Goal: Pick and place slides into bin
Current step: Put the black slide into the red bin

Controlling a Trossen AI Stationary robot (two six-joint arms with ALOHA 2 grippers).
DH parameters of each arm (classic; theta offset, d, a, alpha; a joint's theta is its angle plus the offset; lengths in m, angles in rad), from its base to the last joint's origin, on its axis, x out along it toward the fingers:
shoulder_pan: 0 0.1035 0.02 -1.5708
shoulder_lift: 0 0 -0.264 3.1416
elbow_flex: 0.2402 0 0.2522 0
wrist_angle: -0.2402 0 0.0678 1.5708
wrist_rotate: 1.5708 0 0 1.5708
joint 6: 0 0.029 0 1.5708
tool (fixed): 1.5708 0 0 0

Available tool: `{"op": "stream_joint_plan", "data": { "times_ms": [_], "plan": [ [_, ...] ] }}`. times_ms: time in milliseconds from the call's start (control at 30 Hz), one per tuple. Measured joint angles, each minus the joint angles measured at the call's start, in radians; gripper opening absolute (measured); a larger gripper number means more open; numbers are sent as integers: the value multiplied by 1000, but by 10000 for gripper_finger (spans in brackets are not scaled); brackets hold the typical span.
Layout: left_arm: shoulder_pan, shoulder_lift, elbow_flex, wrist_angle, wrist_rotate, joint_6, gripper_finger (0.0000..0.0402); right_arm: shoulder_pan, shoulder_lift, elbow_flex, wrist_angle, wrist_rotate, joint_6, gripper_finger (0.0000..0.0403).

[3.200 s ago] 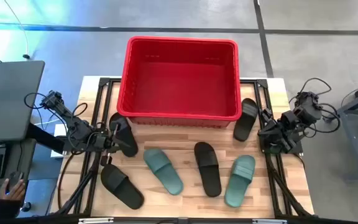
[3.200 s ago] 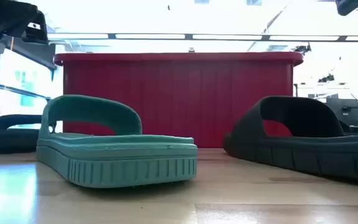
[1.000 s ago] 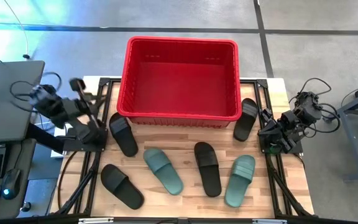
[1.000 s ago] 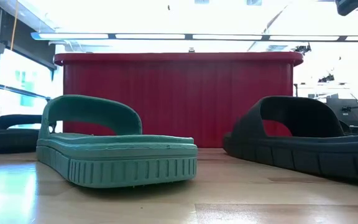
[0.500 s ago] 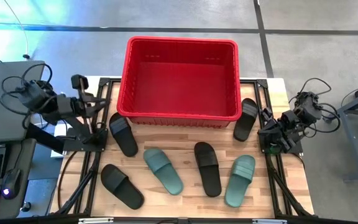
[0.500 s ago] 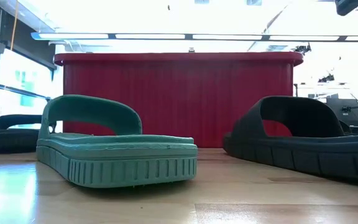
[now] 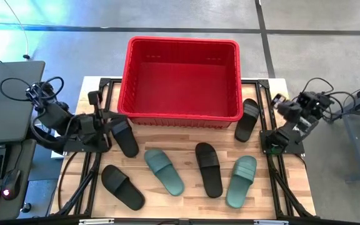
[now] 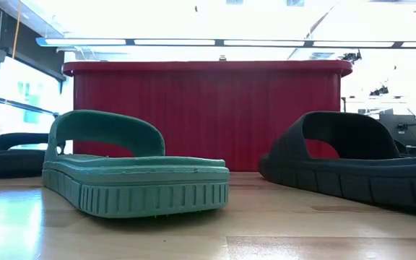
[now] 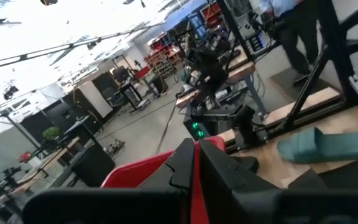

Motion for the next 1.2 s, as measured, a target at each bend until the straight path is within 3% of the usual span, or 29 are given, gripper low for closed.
{"op": "stream_joint_plan", "data": {
  "times_ms": [100, 167, 333, 400, 433, 500, 600, 700, 833, 967, 1200],
  "plan": [
    [0, 8, 0, 0, -30, -2, 12, 0, 1, 0, 74, -37, -146, 0],
    [0, 9, 0, 5, -52, -25, 12, 0, 15, 0, 141, -120, -183, 0],
    [0, -9, 0, 10, -119, -135, 12, 0, 183, 23, 307, -625, -436, 0],
    [0, -21, 0, 11, -123, -134, 12, 0, 276, 77, 326, -738, -532, 0],
    [0, -25, 0, 12, -123, -133, 12, 0, 325, 113, 325, -745, -546, 0],
    [0, -32, 0, 11, -123, -133, 12, 0, 428, 197, 295, -663, -521, 0],
    [0, -37, 0, 11, -122, -133, 12, 0, 584, 371, 127, -291, -376, 0],
    [0, -43, 0, 9, -122, -131, 12, -1, 723, 569, -224, 101, -207, 0],
    [0, -47, 0, 2, -121, -131, 12, 0, 899, 797, -680, 411, 16, 0],
    [0, -48, 0, 0, -120, -131, 12, -1, 1046, 943, -943, 510, 143, 0],
    [0, -47, 0, -8, -117, -131, 12, -1, 1211, 1062, -1039, 496, 127, 0]
  ]
}}
